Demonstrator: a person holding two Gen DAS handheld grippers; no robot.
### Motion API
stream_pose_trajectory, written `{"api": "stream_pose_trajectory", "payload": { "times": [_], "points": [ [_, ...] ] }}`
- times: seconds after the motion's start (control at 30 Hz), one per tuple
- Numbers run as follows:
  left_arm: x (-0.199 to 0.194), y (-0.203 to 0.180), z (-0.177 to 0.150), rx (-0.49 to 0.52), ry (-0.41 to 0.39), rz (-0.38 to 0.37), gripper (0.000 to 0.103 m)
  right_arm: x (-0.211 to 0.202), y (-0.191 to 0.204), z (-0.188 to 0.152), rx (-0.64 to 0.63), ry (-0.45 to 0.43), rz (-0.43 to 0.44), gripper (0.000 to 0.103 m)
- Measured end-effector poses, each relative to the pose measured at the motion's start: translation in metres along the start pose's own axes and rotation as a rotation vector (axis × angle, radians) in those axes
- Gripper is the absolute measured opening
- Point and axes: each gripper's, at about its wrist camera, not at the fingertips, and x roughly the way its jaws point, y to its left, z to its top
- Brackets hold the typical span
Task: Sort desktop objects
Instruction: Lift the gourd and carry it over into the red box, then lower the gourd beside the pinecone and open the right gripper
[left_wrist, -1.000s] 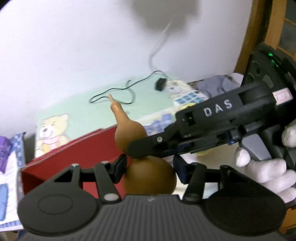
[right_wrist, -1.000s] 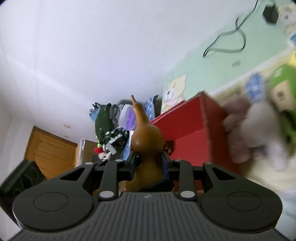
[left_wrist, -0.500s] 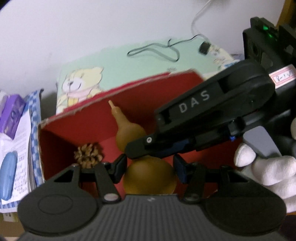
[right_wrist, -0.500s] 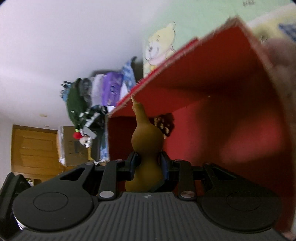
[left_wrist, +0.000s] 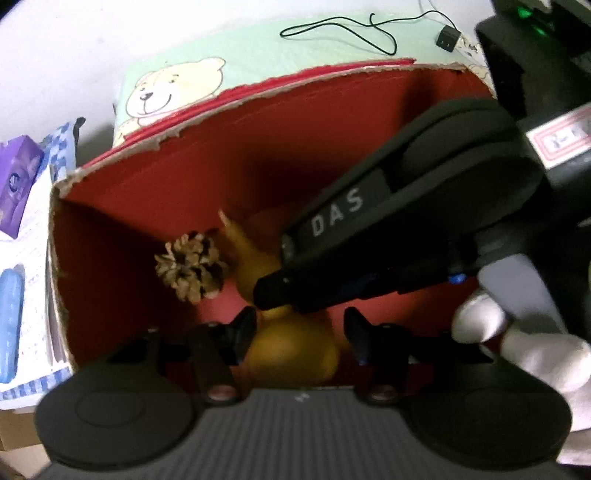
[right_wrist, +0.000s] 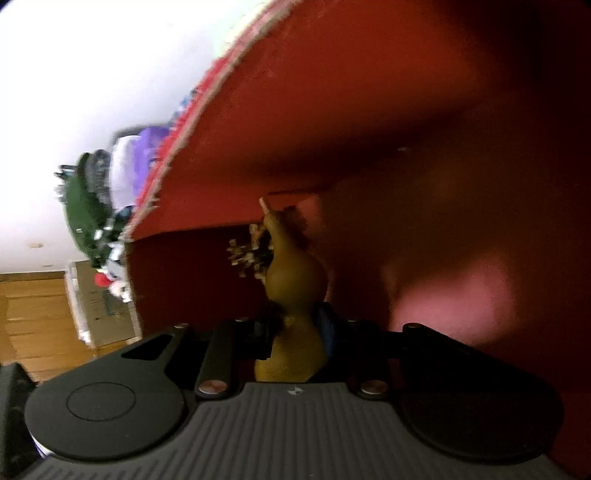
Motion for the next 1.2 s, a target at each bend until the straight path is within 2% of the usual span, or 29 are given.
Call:
{"api": "stream_pose_trajectory", "payload": {
  "times": [0.17,0.4,0.53,0.63,0.67,0.73,1.0,1.2],
  "points": [
    [0.001,0.003,-0.001,-0.003,0.016,0.007,0.055,0.004,0.001,0.001,-0.021,0.038,-0.023,0.028],
    [-0.005,0.014,-0.009,-0.052,0.01,0.032,0.055,0.008,-0.006,0.002,-0.011,0.096,0.045,0.028],
    [-0.015,0.015,-0.016,-0.065,-0.02,0.053,0.056,0.004,-0.007,0.001,-0.007,0.083,0.044,0.029],
    [-0.018,0.022,-0.022,-0.094,-0.028,0.034,0.057,0.005,-0.002,0.0,-0.017,0.061,0.024,0.031],
    [-0.019,0.008,-0.024,-0.103,-0.027,0.028,0.057,0.003,-0.002,0.0,-0.018,0.05,0.02,0.031],
    [-0.021,0.004,-0.025,-0.118,-0.023,0.009,0.057,-0.003,-0.005,-0.002,-0.012,0.008,0.021,0.031],
    [-0.01,0.016,-0.021,-0.162,-0.042,-0.003,0.059,-0.012,-0.015,-0.002,0.053,-0.081,0.033,0.032],
    [-0.011,0.016,-0.023,-0.174,-0.071,0.013,0.06,-0.025,-0.006,-0.003,-0.048,-0.124,-0.03,0.031]
  ]
}}
